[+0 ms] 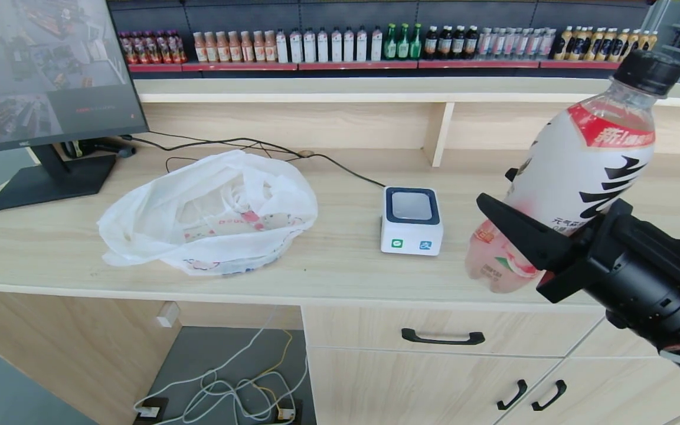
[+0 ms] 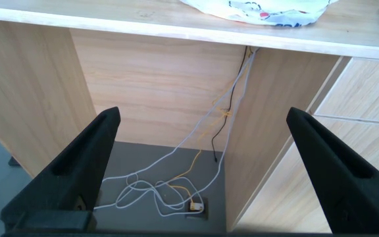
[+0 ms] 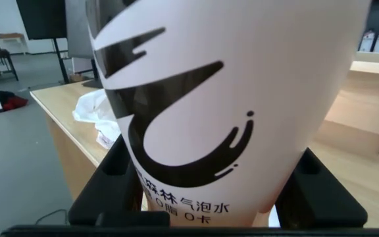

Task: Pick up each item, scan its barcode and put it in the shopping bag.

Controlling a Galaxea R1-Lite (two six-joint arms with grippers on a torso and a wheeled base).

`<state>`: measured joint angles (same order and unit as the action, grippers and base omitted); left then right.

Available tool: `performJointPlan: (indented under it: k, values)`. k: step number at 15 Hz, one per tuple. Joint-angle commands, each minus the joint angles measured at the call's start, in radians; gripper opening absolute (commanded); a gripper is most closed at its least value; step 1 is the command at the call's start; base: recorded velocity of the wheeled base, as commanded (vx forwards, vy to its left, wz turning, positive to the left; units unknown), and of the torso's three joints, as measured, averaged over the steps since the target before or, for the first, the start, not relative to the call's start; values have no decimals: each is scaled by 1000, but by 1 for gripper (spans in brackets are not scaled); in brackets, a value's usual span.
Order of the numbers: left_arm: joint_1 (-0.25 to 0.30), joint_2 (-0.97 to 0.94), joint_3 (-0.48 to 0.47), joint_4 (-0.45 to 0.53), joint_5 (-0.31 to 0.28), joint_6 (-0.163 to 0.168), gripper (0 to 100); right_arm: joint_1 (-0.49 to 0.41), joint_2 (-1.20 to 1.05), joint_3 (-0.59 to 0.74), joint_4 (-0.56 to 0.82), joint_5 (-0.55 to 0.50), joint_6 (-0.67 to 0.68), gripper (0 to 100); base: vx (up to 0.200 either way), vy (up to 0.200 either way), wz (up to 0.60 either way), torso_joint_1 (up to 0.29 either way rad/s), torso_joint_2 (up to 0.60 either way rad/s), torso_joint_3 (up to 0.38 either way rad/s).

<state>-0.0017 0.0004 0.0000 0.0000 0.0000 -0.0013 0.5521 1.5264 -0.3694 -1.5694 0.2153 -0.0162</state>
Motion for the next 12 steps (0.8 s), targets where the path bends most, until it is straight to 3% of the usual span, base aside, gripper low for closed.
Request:
performJointPlan:
  k: [1,4,10,12]
  values:
    - [0,0,0,0,0,0,100,-1,0,9,-1,1,-4,0,0,0,0,0,0,0]
    - [0,0,0,0,0,0,100,-20,-40,50,-1,1,-4,0,-200,0,0,2,2,-1]
    - [0,0,0,0,0,-2,100,-46,46,13,-1,3,-4,0,0,0,0,0,0,0]
    - [2,0,0,0,2,-3,100,-47,44,6,-1,1,-4,0,0,200,0,15,-3,5]
